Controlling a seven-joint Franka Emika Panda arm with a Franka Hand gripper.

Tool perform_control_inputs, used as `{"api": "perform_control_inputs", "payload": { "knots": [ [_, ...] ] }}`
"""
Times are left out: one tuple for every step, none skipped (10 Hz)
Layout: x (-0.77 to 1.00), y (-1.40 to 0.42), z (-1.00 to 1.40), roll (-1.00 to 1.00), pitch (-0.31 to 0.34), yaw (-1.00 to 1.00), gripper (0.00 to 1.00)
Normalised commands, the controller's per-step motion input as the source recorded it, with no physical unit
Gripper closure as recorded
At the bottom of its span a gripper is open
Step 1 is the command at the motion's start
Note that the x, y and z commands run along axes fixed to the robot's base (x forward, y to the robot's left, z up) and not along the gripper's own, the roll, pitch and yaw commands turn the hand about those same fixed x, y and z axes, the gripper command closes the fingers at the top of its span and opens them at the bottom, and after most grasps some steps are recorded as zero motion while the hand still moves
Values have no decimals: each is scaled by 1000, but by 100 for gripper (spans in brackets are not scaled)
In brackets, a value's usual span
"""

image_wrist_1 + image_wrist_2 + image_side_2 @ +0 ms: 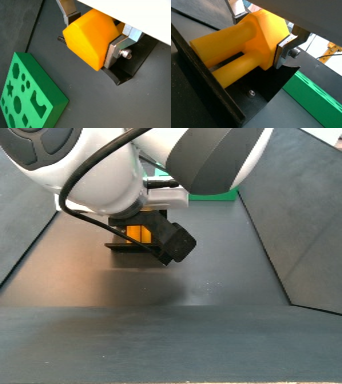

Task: Pick up the 3 prong object. Move up. Place the 3 prong object on the fixture. Regrasp the 3 prong object. Move to above the board. Insert the 3 prong object.
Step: Place the 3 prong object on the fixture, then regrasp the 3 prong object.

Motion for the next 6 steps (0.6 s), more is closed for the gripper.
{"api": "perform_control_inputs", "payload": {
  "knots": [
    [90,144,-337,-123,-89,-87,100],
    [89,144,-338,-122,-87,-68,100],
    [0,-500,-167,0,0,0,100],
    [0,0,0,0,0,0,0],
    [0,0,1000,-32,-64,41,0],
    [-6,-1,1000,-30,-58,46,0]
  ]
}}
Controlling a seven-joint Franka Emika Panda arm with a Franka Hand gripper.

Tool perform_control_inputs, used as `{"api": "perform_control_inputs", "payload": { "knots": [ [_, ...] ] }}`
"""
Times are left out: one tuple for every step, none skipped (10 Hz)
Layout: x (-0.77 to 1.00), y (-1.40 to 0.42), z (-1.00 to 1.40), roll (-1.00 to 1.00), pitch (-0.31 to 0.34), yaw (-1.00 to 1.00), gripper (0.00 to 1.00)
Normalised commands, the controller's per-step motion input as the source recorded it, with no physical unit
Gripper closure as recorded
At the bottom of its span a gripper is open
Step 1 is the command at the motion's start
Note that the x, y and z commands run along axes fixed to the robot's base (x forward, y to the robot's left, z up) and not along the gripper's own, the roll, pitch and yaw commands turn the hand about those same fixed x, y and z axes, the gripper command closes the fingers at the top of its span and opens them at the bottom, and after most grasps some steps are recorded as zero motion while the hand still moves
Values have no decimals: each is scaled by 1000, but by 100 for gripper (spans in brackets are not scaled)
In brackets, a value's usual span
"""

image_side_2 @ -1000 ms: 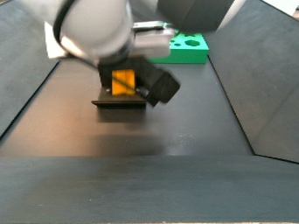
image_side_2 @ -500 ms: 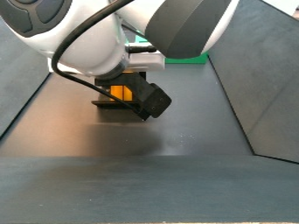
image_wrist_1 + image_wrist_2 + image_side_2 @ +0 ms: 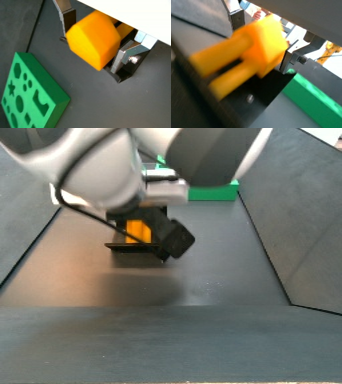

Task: Pick up the 3 prong object. Move up. Place the 3 prong object on the fixture. Regrasp the 3 prong object. Move to above the board. Insert the 3 prong object.
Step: Regrasp the 3 prong object.

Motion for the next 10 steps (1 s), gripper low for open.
{"api": "perform_control_inputs", "payload": {
  "knots": [
    [-32,11,1000,-1,-41,60,0],
    [-38,1,1000,19,-21,64,0],
    [-40,-2,1000,34,6,66,0],
    [-38,5,836,41,44,58,0],
    [-34,6,651,43,68,47,0],
    [-31,5,467,46,86,31,0],
    [-27,4,284,46,94,13,0],
    [-92,-779,784,1000,51,19,0],
    [-82,-747,719,1000,49,17,0],
    [-99,-629,604,1000,40,17,0]
  ]
}}
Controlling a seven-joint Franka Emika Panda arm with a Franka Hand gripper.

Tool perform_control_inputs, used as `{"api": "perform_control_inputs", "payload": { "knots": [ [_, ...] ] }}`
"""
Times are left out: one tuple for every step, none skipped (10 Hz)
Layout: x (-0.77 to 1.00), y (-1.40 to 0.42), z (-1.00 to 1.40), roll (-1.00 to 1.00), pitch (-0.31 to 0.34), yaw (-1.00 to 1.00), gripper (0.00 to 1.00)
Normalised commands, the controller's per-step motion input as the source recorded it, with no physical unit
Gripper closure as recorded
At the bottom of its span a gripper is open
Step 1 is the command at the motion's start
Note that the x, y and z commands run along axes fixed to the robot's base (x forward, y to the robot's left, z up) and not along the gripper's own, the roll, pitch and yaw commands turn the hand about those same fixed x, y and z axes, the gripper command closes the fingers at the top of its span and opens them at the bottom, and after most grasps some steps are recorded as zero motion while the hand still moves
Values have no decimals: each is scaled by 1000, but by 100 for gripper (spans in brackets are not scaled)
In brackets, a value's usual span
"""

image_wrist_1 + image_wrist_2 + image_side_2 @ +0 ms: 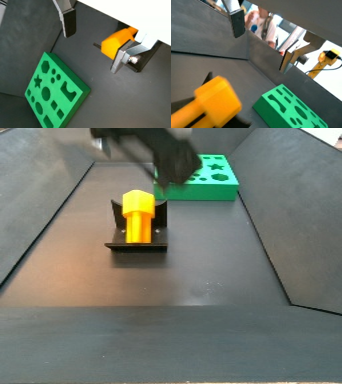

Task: Pick up the 3 prong object. Move up. Place the 3 prong object on the fixture. Regrasp the 3 prong object. Move to above the board. Insert the 3 prong object.
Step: Regrasp the 3 prong object.

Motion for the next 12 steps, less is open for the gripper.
{"api": "perform_control_inputs", "payload": {
  "knots": [
    [-114,-481,425,1000,31,16,0],
    [-95,-271,157,1000,24,15,0],
    [-60,-120,54,1000,23,15,0],
    [-42,-63,46,1000,24,15,0],
    [-23,-39,26,1000,22,15,0],
    [-30,-35,20,1000,20,15,0],
    [-43,-34,18,1000,13,15,0],
    [-49,-28,12,1000,8,15,0],
    [-52,-26,7,1000,0,16,0],
    [-53,-25,7,1000,-3,17,0],
    [-50,-24,9,1000,-14,18,0],
    [-48,-21,11,1000,-18,18,0]
  ]
}}
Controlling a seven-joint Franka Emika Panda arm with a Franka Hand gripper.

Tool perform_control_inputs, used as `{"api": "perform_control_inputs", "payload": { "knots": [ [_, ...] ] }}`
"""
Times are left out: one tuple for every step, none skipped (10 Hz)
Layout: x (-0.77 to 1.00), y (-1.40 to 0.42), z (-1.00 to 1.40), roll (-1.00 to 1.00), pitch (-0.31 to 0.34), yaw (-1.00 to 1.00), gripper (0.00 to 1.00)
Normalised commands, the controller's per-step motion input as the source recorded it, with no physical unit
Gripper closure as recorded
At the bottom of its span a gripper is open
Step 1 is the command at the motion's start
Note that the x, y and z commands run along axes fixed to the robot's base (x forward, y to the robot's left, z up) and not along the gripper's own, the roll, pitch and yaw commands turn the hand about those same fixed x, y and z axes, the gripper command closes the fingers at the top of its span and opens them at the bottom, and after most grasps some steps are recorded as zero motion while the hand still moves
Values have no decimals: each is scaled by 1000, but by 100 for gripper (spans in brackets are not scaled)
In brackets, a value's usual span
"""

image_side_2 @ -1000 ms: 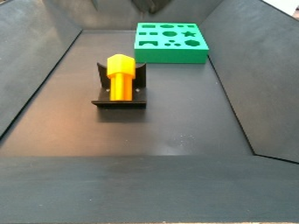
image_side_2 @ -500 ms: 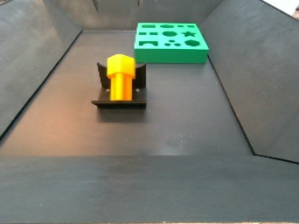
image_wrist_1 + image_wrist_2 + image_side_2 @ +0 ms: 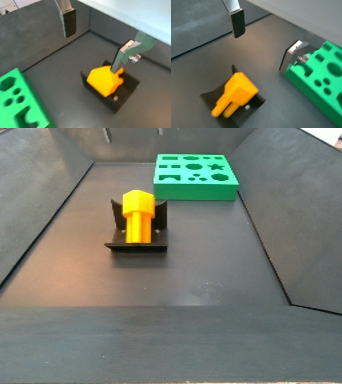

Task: Pick up the 3 prong object. Move up. Place the 3 prong object on the fixture. Regrasp the 3 prong object. Move to above the board. Insert the 3 prong object.
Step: Regrasp the 3 prong object.

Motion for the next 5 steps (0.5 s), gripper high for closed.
{"api": "perform_control_inputs", "payload": {
  "knots": [
    [-40,-21,11,1000,-27,19,0],
    [-37,-17,7,1000,-31,20,0],
    [-37,-16,6,1000,-34,20,0],
    [-33,-13,11,1000,-34,21,0],
    [-23,-18,17,1000,-30,22,0]
  ]
}}
